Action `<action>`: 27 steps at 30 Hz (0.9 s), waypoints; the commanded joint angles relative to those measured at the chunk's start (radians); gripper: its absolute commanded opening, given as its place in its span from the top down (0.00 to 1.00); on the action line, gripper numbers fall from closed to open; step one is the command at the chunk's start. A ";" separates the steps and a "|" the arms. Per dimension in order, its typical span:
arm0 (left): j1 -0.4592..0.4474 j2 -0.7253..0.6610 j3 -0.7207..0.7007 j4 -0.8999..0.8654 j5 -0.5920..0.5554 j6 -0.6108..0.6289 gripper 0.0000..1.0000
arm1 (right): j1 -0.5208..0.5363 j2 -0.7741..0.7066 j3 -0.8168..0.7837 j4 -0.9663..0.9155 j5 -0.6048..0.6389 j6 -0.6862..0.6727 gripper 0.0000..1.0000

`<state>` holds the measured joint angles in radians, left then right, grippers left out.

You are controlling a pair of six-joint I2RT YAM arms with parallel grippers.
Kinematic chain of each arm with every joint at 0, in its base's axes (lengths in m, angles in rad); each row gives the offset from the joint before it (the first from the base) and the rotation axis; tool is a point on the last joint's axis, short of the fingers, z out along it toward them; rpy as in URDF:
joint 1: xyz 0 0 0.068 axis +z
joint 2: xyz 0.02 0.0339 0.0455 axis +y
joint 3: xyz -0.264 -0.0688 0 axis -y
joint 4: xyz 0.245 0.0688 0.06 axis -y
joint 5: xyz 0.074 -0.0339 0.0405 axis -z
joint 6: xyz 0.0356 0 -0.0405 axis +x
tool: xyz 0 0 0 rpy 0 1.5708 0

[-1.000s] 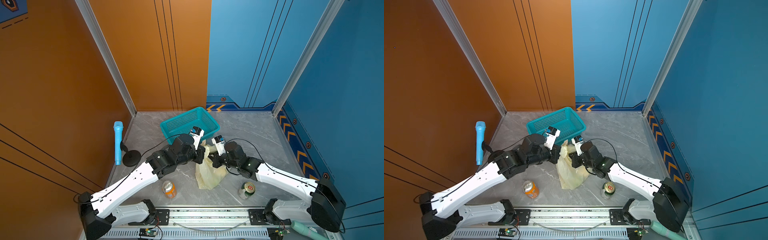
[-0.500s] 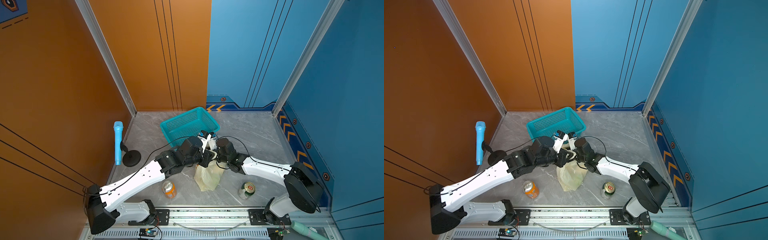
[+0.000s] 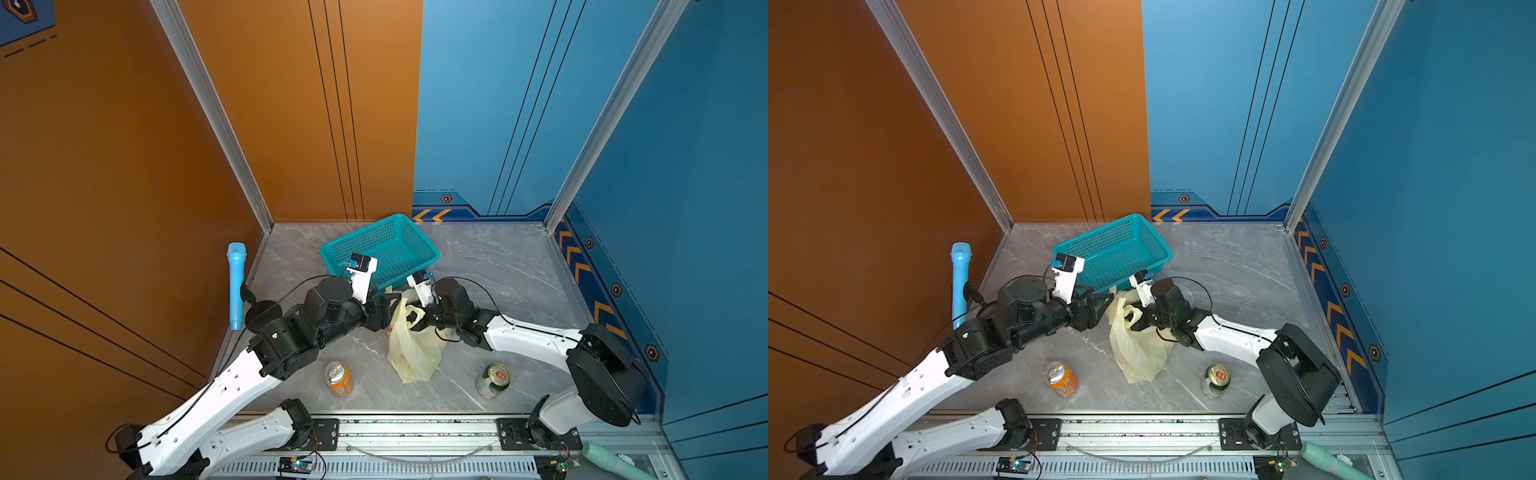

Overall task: Place the pears into plastic bags & tie knots
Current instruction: Tie the plastic bag at the center of the board.

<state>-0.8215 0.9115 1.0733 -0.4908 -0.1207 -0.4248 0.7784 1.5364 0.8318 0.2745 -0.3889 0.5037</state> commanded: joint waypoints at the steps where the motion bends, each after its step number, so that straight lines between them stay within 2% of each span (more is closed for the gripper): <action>1: 0.057 0.016 -0.062 -0.107 -0.050 -0.048 0.49 | 0.013 -0.018 0.022 -0.136 0.039 -0.050 1.00; 3: 0.107 0.035 -0.109 -0.109 0.010 -0.073 0.54 | 0.023 -0.015 0.040 -0.195 0.068 -0.068 1.00; 7: 0.199 0.110 -0.159 -0.081 0.173 -0.109 0.82 | 0.038 0.003 0.081 -0.323 0.129 -0.094 1.00; 13: 0.215 0.246 -0.154 -0.009 0.364 -0.115 1.00 | 0.047 0.070 0.097 -0.230 0.063 -0.036 1.00; 19: 0.184 0.280 -0.148 0.039 0.411 -0.143 1.00 | 0.068 0.165 0.135 -0.009 -0.013 0.086 1.00; 27: 0.164 0.221 -0.163 0.015 0.353 -0.174 1.00 | 0.051 0.183 0.102 0.427 -0.062 0.262 1.00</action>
<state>-0.6426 1.1713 0.9142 -0.4740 0.2363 -0.5781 0.8356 1.7294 0.9318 0.4400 -0.4164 0.6731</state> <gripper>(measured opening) 0.045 0.047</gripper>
